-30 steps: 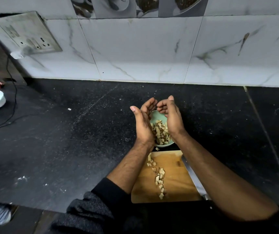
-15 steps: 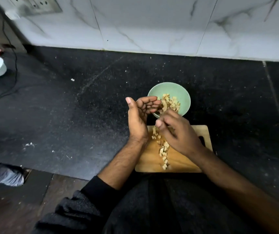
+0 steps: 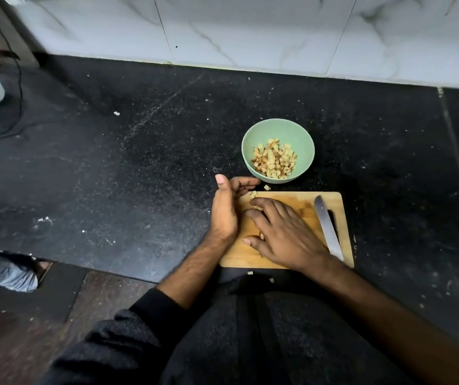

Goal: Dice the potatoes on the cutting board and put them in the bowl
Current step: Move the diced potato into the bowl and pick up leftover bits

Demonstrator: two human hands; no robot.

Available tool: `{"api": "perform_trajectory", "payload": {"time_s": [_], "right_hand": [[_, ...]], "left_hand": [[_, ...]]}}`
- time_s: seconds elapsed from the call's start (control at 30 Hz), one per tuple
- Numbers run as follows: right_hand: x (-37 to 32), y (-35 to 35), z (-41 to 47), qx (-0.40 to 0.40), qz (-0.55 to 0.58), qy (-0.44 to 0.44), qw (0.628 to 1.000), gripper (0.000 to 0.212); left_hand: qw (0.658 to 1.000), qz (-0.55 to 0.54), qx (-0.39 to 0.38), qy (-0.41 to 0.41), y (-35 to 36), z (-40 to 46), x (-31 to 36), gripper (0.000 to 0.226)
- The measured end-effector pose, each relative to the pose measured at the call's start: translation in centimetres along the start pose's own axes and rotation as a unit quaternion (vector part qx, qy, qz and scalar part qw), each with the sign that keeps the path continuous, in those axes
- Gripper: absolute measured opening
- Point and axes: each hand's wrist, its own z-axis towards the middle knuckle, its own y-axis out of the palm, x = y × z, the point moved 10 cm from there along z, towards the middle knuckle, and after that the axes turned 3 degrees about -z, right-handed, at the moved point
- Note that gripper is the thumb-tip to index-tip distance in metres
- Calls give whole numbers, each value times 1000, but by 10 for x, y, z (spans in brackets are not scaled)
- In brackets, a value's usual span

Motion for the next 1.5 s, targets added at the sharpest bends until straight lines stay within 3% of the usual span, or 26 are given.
{"api": "perform_trajectory", "payload": {"time_s": [0.17, 0.37, 0.57, 0.77, 0.87, 0.93, 1.07, 1.37, 1.5], "right_hand": [[16, -10, 23, 44, 36, 38, 998, 36], [49, -23, 8, 144, 97, 185, 967, 27], [85, -9, 20, 119, 133, 272, 946, 30], [90, -13, 50, 41, 161, 234, 958, 17], [79, -7, 63, -33, 119, 220, 968, 6], [77, -6, 68, -47, 94, 226, 968, 5], [82, -7, 70, -50, 92, 249, 963, 9], [95, -24, 48, 51, 240, 240, 939, 20], [85, -17, 31, 9, 303, 218, 927, 24]], "left_hand": [[1000, 5, -16, 7, -2, -1, -6, 98], [992, 122, -22, 30, 0, -3, -2, 96], [985, 166, -45, 7, 7, 9, 2, 100], [980, 201, -8, -9, -3, 20, 5, 71], [953, 299, -51, 2, 7, 27, 15, 38], [909, 402, -115, 14, 19, 33, 19, 18], [849, 504, -157, 22, 28, 42, 23, 22], [802, 572, -168, -29, 40, 56, 22, 2], [803, 555, -211, -39, 42, 59, 21, 17]]}}
